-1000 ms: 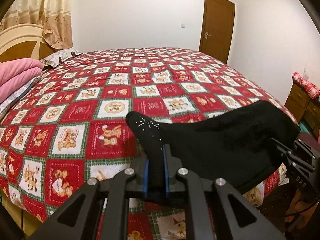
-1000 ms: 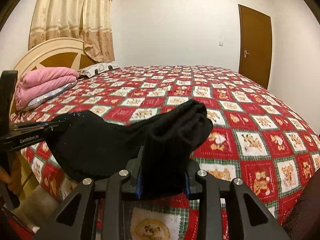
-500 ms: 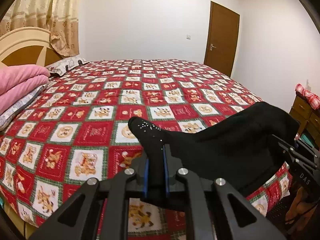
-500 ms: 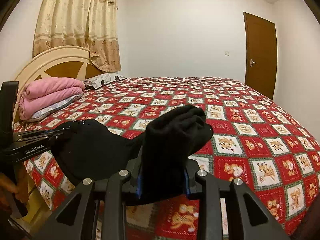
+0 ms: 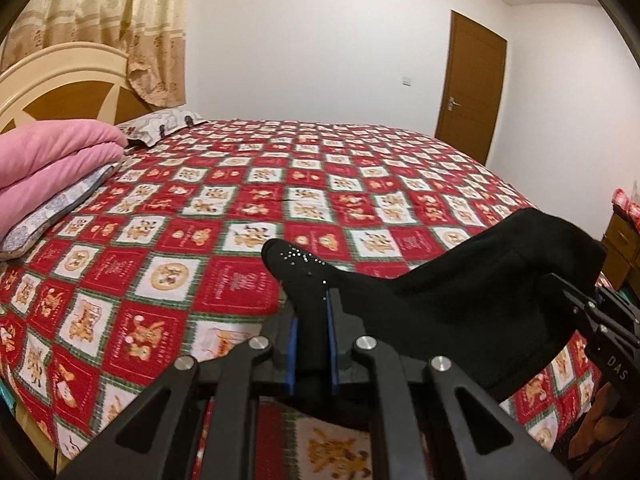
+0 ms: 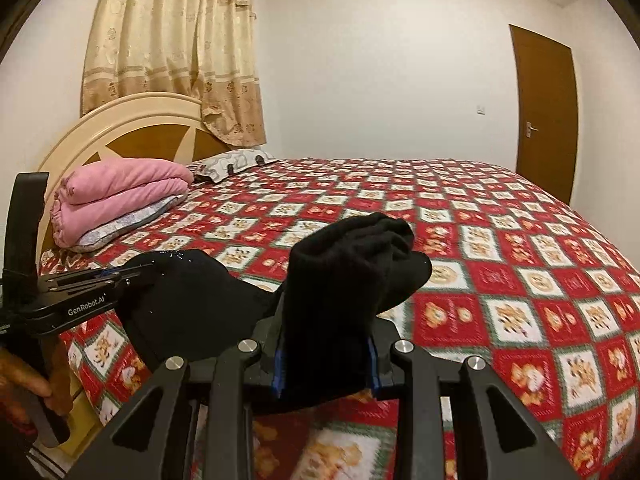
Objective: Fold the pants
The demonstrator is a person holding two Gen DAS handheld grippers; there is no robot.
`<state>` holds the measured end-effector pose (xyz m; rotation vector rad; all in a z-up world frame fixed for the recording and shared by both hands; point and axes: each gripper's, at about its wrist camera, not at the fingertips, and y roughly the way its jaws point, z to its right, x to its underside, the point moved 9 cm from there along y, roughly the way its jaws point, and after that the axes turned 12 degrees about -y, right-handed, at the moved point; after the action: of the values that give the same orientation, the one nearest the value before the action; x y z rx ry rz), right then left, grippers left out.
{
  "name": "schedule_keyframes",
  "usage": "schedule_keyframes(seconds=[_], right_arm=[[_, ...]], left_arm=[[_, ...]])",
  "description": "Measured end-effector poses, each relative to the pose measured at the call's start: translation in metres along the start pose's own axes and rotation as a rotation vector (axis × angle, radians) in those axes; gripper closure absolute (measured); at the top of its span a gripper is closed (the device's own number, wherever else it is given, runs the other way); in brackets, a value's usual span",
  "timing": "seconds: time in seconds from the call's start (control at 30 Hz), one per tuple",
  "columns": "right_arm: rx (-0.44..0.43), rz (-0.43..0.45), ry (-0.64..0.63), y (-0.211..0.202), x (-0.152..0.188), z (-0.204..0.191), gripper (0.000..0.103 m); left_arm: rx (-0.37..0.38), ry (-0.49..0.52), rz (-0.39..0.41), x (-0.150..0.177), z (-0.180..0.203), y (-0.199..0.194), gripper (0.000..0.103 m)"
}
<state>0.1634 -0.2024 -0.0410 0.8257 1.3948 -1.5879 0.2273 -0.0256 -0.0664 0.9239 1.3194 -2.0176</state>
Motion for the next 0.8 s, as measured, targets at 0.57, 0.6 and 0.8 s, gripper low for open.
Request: schedule_keyframes(seconds=[0.57, 0.6, 0.8], right_arm=[[-0.158, 0.011, -0.018, 0.087, -0.044, -0.072, 0.072], [-0.167, 0.014, -0.020, 0.091, -0.046, -0.077, 0.072], [-0.212, 0.041, -0.067, 0.120, -0.068, -0.116, 0.072]], left_arm=[[-0.182, -0.081, 0.077, -0.044, -0.096, 0.009, 0.091], [-0.195, -0.081, 0.082, -0.046, -0.102, 0.008, 0.091], [-0.294, -0.064, 0.137, -0.064, -0.135, 0.007, 0.091]])
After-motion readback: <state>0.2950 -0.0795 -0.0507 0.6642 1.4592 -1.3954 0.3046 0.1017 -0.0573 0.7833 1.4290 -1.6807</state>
